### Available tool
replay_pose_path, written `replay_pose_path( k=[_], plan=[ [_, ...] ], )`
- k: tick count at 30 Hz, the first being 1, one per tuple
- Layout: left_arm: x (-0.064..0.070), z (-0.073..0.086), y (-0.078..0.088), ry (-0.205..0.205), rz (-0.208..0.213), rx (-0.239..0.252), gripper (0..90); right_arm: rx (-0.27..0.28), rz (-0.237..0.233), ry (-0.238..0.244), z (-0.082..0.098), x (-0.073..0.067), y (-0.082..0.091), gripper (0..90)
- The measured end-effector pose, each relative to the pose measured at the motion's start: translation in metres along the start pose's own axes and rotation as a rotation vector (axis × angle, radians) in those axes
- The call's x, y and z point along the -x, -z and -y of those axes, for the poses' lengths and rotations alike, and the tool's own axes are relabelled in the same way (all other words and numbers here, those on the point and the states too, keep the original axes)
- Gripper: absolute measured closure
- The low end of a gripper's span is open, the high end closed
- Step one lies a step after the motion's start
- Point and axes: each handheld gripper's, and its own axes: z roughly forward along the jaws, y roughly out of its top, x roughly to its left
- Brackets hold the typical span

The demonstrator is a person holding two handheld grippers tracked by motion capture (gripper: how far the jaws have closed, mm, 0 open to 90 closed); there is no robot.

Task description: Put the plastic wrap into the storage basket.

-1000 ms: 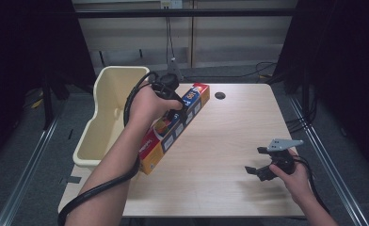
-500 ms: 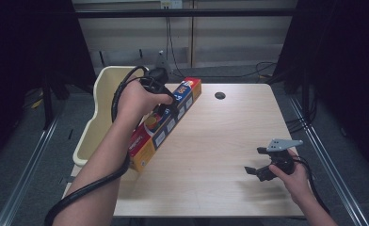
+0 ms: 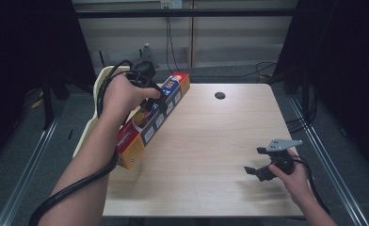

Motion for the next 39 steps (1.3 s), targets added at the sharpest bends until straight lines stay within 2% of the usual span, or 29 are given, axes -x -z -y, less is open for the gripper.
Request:
replay_pose_path(
  k=[4, 8, 11, 12, 19, 22, 25, 39],
  plan=[
    [-0.005, 0.002, 0.006, 0.022, 0.003, 0.011, 40.9, 0.000, 0.000, 0.000, 0.000, 0.000, 0.000, 1.9],
    [-0.009, 0.004, 0.009, 0.027, -0.016, 0.015, 40.9, -0.001, 0.000, 0.001, 0.000, 0.000, 0.000, 1.9],
    [-0.012, 0.006, 0.014, 0.038, -0.009, 0.009, 40.9, 0.000, 0.000, 0.000, 0.000, 0.000, 0.000, 1.9],
    [-0.013, 0.007, 0.014, 0.038, -0.021, 0.015, 40.9, 0.000, -0.001, -0.001, 0.000, 0.000, 0.000, 1.9],
    [-0.020, 0.011, 0.021, 0.051, -0.037, 0.016, 40.9, -0.001, 0.000, -0.001, 0.000, -0.001, 0.000, 1.9],
    [-0.024, 0.013, 0.024, 0.073, -0.032, 0.016, 40.9, 0.001, 0.007, 0.002, 0.000, 0.000, 0.000, 1.9],
    [-0.027, 0.015, 0.027, 0.072, -0.052, 0.019, 40.9, -0.001, 0.004, 0.001, 0.000, 0.000, 0.000, 1.9],
    [-0.039, 0.025, 0.038, 0.107, -0.069, 0.033, 40.9, -0.002, 0.004, 0.002, -0.001, -0.001, -0.001, 1.9]
  ],
)
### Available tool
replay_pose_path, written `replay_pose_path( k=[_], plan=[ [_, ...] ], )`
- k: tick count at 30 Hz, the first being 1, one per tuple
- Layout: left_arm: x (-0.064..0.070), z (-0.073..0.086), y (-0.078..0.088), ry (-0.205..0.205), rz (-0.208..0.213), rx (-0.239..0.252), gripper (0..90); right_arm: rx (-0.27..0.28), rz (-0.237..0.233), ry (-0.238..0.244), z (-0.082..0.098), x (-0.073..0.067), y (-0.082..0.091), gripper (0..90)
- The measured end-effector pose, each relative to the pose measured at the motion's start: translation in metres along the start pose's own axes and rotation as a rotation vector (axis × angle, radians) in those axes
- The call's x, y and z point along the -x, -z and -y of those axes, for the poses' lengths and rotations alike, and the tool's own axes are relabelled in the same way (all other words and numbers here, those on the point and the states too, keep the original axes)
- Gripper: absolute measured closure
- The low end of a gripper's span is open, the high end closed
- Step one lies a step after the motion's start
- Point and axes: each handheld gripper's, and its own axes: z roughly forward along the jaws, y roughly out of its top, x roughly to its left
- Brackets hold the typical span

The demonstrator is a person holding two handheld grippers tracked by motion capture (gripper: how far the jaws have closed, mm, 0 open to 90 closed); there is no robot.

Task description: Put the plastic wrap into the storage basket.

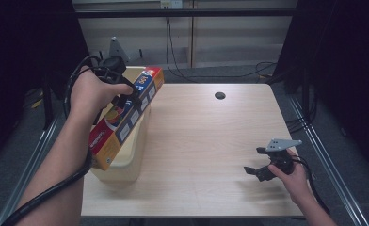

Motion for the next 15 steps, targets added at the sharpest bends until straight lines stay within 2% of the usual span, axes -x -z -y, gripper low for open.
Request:
replay_pose_path(
  k=[15],
  plan=[
    [-0.015, 0.008, 0.007, 0.045, -0.018, 0.009, 40.9, -0.001, -0.003, -0.003, -0.001, 0.000, 0.000, 1.9]
  ],
)
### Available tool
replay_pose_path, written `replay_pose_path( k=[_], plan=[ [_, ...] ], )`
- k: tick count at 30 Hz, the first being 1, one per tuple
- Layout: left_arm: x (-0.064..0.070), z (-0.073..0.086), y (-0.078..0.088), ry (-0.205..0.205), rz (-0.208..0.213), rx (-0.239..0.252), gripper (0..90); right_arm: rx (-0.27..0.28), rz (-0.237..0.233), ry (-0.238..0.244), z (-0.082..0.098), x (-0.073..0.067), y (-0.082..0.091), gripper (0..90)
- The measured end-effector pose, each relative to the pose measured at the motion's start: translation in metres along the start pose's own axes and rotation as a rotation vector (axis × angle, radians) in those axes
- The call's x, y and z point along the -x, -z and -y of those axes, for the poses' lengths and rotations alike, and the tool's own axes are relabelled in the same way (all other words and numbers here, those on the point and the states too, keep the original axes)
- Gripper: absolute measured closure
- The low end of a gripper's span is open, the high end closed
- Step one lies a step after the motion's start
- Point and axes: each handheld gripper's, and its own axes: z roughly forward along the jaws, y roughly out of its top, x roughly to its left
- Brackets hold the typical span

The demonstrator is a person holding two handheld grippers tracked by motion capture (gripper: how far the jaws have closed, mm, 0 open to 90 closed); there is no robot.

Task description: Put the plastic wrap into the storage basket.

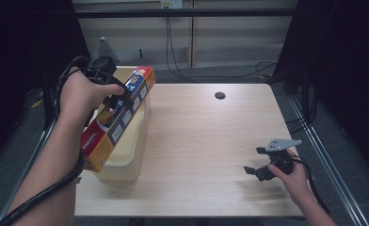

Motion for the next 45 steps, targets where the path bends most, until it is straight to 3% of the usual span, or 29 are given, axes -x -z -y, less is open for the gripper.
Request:
replay_pose_path(
  k=[22, 30, 31, 45],
  plan=[
    [-0.023, 0.009, -0.013, 0.090, -0.038, 0.018, 40.7, 0.000, -0.002, 0.006, 0.000, -0.001, -0.001, 1.9],
    [-0.030, 0.011, -0.015, 0.102, -0.056, 0.027, 40.7, 0.000, -0.006, 0.007, -0.001, -0.001, 0.000, 1.9],
    [-0.030, 0.012, -0.016, 0.118, -0.052, 0.031, 40.7, 0.002, -0.003, 0.008, -0.001, -0.001, 0.000, 1.9],
    [-0.040, 0.015, -0.033, 0.148, -0.069, 0.009, 40.6, 0.000, -0.001, 0.012, -0.001, -0.002, -0.001, 1.9]
  ],
)
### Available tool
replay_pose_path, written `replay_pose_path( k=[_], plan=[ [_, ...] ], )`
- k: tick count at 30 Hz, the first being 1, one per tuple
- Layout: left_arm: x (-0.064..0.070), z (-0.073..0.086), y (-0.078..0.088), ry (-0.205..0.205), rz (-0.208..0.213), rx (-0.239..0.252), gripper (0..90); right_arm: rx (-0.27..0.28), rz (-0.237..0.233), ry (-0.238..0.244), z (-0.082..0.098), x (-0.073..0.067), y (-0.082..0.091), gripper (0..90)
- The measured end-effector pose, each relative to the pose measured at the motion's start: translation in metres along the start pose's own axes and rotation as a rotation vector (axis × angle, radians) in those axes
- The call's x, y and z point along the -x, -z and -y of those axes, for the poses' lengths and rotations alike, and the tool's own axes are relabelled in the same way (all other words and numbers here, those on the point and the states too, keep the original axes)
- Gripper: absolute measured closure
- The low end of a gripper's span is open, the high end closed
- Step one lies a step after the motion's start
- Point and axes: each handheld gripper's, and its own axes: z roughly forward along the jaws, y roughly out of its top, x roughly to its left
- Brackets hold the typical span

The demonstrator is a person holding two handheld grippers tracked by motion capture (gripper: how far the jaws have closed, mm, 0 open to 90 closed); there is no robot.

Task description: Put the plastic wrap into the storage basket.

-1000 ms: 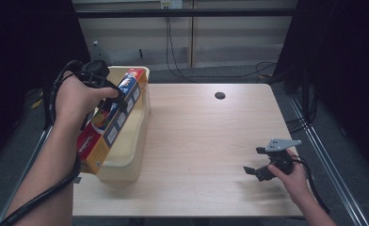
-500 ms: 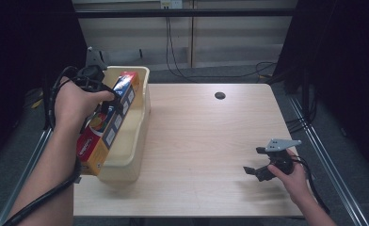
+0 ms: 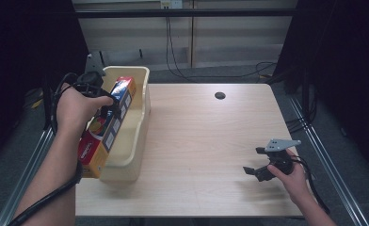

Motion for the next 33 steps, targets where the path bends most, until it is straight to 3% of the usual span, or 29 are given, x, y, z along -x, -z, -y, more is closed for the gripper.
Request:
replay_pose_path(
  k=[33],
  plan=[
    [-0.012, 0.002, -0.042, 0.048, 0.015, -0.057, 40.5, -0.008, -0.006, 0.000, 0.000, 0.000, 0.000, 1.9]
  ],
)
